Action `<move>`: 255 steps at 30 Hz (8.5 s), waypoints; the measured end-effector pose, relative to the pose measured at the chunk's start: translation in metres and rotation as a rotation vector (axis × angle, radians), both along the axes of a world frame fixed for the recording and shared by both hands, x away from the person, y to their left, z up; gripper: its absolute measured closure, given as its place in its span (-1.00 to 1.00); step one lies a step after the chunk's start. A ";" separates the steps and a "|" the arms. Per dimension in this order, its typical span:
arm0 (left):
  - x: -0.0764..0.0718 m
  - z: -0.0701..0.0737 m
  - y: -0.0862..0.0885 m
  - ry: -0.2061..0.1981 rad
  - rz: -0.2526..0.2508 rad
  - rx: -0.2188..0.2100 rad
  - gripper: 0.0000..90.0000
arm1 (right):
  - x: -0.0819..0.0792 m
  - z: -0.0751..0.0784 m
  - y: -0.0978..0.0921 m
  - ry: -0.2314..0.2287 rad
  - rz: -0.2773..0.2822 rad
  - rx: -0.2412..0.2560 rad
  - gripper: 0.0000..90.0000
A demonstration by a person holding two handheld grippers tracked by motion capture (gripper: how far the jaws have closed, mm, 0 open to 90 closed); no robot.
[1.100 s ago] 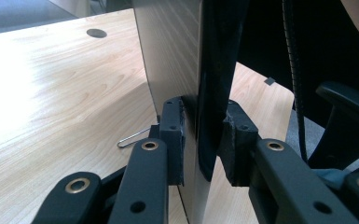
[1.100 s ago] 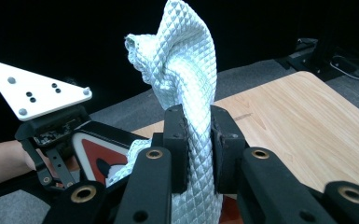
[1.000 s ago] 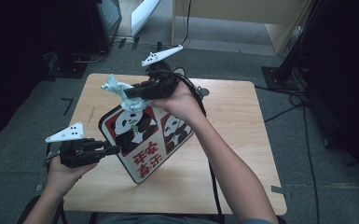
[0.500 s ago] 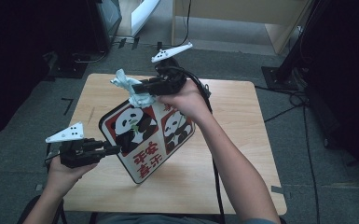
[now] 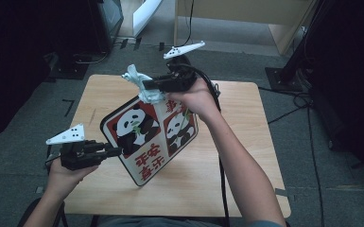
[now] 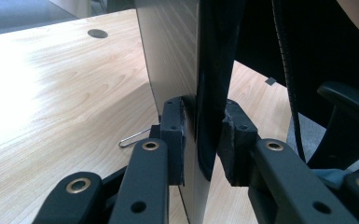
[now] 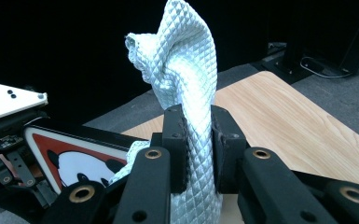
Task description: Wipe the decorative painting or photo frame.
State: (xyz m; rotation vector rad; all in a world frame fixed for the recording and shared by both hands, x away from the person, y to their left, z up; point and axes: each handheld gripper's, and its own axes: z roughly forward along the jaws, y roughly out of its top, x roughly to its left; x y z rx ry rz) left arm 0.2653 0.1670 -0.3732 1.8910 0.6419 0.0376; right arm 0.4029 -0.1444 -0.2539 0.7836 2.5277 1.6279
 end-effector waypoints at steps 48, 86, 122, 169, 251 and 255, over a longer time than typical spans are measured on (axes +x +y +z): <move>0.003 0.000 0.002 0.009 0.012 -0.002 0.70 | 0.031 0.004 -0.064 0.001 -0.192 -0.029 0.74; 0.007 0.000 0.004 0.015 -0.002 -0.005 0.71 | 0.049 -0.007 -0.112 0.031 -0.335 -0.048 0.76; 0.007 0.000 0.004 0.013 0.002 -0.004 0.71 | 0.043 -0.061 -0.131 0.090 -0.302 -0.041 0.77; 0.007 0.000 0.004 0.016 0.003 -0.008 0.71 | 0.013 -0.151 -0.152 0.169 -0.342 0.018 0.77; 0.003 0.001 0.032 0.024 -0.018 0.015 0.41 | -0.044 -0.232 -0.228 0.120 -0.667 -0.089 0.76; 0.003 -0.001 0.039 0.018 0.001 0.040 0.42 | -0.043 -0.236 -0.237 0.115 -0.697 -0.101 0.76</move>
